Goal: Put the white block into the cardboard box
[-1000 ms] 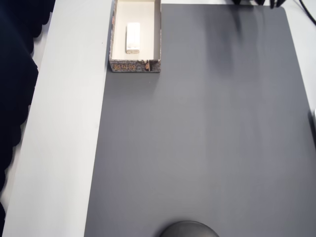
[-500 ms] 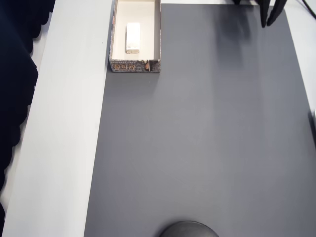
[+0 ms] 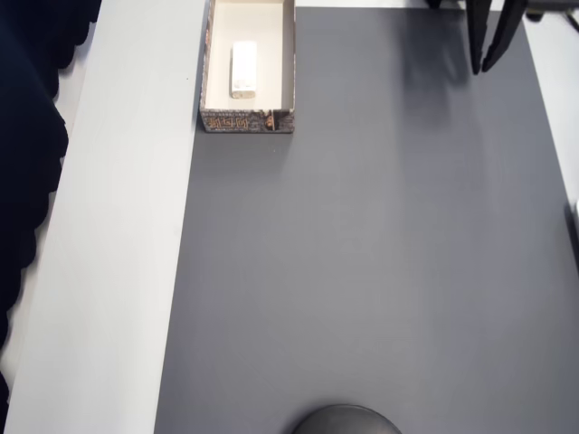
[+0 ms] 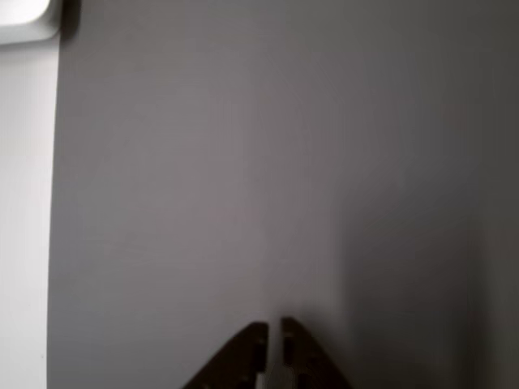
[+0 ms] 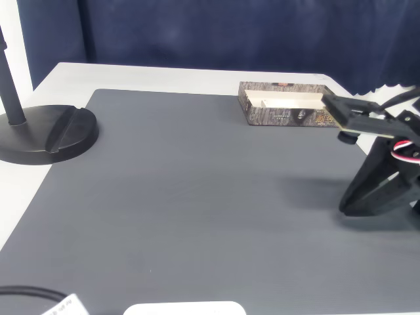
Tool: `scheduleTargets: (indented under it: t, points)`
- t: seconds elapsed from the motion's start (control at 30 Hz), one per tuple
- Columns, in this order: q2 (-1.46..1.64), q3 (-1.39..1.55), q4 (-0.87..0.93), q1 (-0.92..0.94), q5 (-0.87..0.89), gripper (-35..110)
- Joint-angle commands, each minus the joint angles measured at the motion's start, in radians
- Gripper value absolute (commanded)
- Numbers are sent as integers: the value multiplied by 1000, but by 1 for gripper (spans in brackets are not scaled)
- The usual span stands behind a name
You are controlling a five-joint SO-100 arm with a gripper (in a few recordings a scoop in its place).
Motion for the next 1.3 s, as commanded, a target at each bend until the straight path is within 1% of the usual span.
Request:
scheduleTargets:
  t: [0.0,0.33,0.5,0.63,0.87,1.07,1.27]
  points:
    - [34,11,-35,-8,-11,-2]
    - [34,43,-57,3,-28,-2]
    - [34,66,-104,20,87,-2]
    - [34,78,-104,26,107,-2]
    - [34,84,-103,51,207,-2]
    - [34,101,-107,51,206,-2]
    - [34,115,-109,52,163,-2]
